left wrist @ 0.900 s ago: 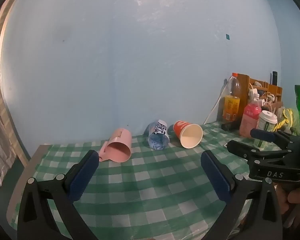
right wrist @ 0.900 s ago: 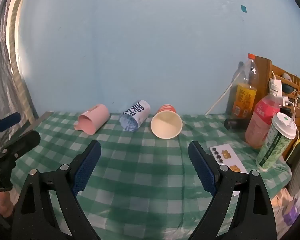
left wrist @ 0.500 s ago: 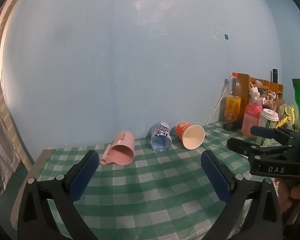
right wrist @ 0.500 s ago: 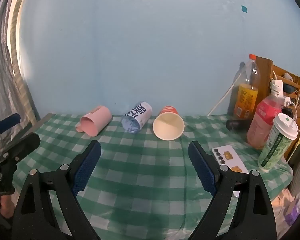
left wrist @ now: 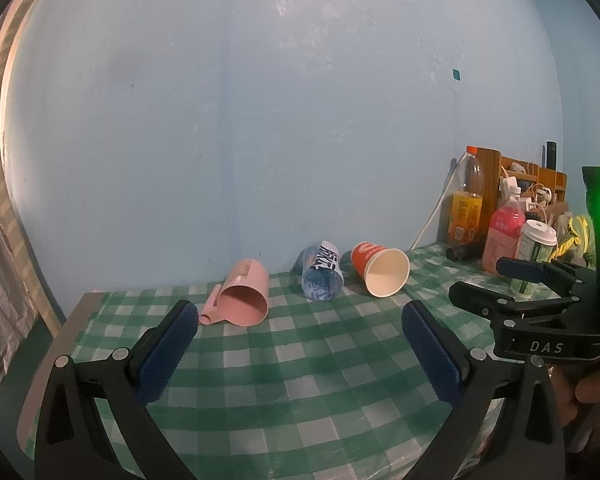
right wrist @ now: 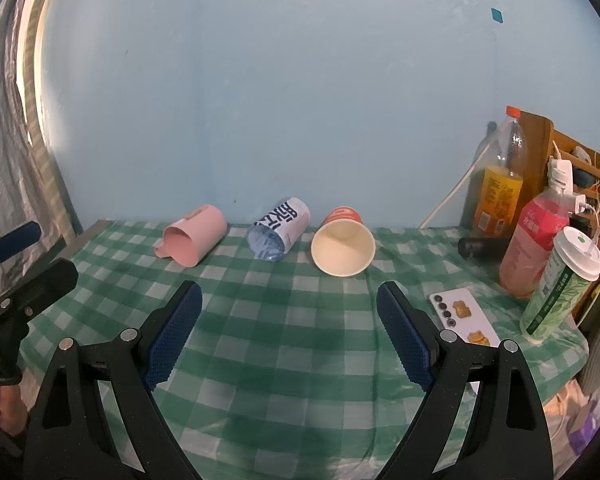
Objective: Flip cup upside down
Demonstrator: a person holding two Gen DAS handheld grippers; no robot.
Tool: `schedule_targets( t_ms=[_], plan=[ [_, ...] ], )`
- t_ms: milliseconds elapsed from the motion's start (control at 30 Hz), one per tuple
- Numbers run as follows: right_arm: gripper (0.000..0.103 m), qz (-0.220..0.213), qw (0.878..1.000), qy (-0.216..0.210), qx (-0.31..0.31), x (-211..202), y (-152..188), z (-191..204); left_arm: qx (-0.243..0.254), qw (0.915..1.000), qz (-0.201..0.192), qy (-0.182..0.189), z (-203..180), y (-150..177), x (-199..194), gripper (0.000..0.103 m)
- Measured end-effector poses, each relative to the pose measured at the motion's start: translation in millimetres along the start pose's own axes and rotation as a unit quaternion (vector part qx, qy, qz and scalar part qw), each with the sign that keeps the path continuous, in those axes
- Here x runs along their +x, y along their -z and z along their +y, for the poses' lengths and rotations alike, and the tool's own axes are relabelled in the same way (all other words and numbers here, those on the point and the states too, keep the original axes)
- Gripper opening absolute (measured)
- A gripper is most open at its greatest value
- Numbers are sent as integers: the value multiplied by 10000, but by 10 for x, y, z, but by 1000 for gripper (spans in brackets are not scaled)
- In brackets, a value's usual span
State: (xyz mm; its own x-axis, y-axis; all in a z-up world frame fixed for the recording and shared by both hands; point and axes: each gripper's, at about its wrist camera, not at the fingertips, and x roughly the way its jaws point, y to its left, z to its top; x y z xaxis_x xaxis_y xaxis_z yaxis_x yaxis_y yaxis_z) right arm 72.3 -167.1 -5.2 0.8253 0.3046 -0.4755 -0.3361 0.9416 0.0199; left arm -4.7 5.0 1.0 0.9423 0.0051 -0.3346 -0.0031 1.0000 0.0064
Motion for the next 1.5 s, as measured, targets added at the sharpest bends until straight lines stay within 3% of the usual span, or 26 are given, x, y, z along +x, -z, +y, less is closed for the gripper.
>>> schedule_targets(
  t_ms=[1500],
  plan=[
    [88,77,9999,-65,56,35,11,-4,47,9998,167,14,-36,10,50,103]
  ],
)
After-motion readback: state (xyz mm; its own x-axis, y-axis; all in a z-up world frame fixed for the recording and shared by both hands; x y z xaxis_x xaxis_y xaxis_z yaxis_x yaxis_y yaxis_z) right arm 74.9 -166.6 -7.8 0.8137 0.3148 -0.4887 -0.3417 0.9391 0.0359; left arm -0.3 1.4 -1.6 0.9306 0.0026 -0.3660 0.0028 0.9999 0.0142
